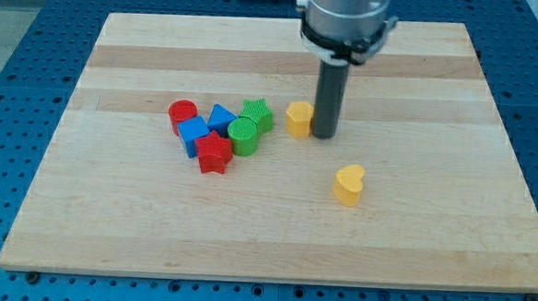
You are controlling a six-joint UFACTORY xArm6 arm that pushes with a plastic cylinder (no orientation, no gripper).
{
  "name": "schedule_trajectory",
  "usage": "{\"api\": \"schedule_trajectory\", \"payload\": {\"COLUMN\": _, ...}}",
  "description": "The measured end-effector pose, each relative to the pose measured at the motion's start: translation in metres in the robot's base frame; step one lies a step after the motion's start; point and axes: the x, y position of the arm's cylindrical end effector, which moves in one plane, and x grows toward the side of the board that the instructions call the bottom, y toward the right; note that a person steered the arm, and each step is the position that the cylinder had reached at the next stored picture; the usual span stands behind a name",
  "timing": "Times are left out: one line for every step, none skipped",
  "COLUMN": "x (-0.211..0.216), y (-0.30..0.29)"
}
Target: Move the yellow hexagon closer to the red circle
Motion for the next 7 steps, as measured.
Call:
{"api": "schedule_trajectory", "payload": {"x": 0.003, "y": 0.005}}
{"api": "schedule_trajectory", "payload": {"x": 0.02, "y": 0.014}}
{"api": "schedule_trajectory", "payload": {"x": 0.013, "y": 0.005}}
{"api": "schedule_trajectory", "payload": {"x": -0.012, "y": -0.014}}
{"api": "schedule_trajectory", "payload": {"x": -0.038, "y": -0.034}}
{"api": "schedule_trajectory", "payload": {"x": -0.039, "y": -0.032}}
{"api": "schedule_trajectory", "payload": {"x": -0.029, "y": -0.019}}
